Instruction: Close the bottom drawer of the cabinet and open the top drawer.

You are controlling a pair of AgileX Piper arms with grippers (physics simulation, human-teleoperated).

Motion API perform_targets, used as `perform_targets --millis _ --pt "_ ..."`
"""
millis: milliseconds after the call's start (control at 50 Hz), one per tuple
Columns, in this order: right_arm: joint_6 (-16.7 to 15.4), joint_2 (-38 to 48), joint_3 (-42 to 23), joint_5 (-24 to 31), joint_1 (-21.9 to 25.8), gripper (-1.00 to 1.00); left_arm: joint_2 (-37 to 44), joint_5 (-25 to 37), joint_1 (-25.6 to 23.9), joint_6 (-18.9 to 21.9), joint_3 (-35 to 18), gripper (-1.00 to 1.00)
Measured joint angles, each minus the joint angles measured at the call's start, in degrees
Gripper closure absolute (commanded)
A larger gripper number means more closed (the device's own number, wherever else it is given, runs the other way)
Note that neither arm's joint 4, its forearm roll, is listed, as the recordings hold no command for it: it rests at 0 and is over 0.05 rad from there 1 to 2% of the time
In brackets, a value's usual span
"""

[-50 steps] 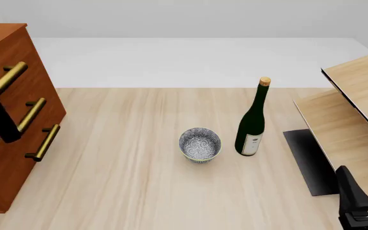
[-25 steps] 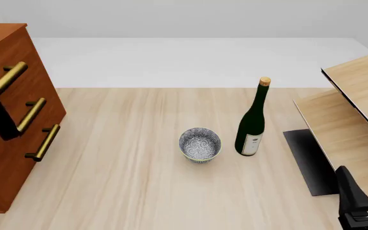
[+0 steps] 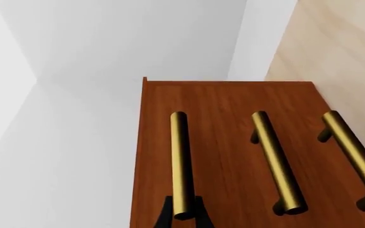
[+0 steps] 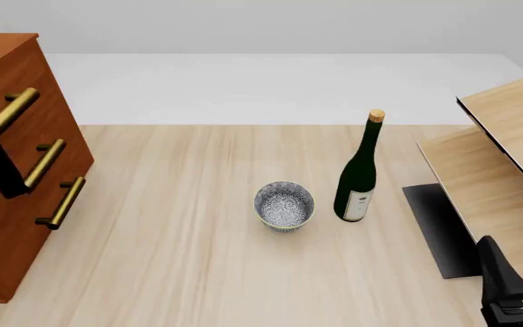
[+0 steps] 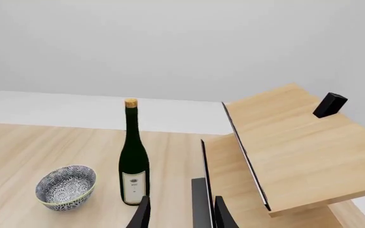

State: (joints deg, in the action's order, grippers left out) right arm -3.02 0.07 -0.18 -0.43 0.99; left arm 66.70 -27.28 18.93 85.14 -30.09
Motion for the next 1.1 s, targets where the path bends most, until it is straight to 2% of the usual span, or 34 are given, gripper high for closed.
perform_targets --millis 1100 --pt "1.03 0.15 -0.06 0.07 -0.26 -1.00 -2.51 0.36 -5.74 2.07 1.60 1.00"
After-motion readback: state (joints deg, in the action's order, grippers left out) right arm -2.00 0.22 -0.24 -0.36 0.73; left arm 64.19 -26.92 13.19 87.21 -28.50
